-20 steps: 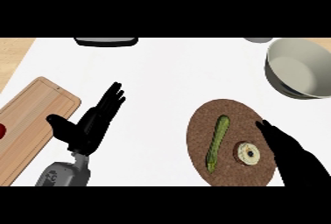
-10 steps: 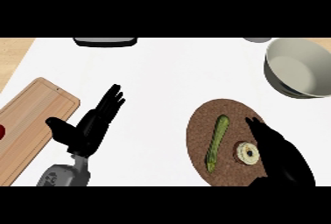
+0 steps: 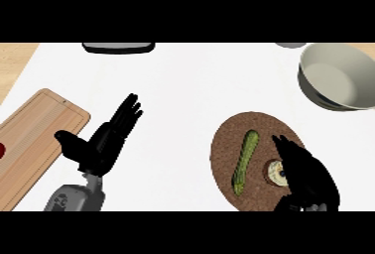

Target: Pick the cupcake from the placemat and place it in the bowl

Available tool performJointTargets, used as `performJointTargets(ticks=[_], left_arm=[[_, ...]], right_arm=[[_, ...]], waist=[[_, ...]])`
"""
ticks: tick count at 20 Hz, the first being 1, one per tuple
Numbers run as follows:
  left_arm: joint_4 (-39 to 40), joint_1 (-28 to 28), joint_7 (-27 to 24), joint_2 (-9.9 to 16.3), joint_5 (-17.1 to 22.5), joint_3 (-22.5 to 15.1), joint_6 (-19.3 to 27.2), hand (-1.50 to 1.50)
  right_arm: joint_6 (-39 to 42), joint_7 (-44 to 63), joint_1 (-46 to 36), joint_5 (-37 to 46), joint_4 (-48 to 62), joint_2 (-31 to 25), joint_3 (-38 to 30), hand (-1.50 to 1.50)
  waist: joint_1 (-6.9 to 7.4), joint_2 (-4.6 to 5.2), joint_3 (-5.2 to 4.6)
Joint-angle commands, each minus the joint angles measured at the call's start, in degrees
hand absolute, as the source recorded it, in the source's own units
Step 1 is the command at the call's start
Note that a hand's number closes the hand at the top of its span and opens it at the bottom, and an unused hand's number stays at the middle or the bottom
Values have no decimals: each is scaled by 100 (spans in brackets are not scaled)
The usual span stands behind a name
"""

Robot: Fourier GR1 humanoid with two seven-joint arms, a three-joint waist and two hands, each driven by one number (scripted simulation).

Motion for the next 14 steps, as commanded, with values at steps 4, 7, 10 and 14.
performJointTargets(ticks=[4, 7, 10, 14], left_arm=[[-157, 222, 49, -191, -204, 12, -83, 0], [-148, 85, 119, -54, -184, 262, -211, 0], [-276, 190, 196, -3, -87, 364, -364, 0], [-56, 62, 192, -290, -333, 224, -252, 0]], right_arm=[[38, -112, 95, 559, 362, 333, -13, -150], [-95, -157, 371, 798, 224, 411, 47, -150], [-282, -454, 258, 971, 674, 425, -146, -150], [-490, -795, 40, 1089, 1189, 643, -346, -150]], waist=[[-3, -3, 1], [-13, -4, 1], [0, -3, 1], [0, 0, 2]])
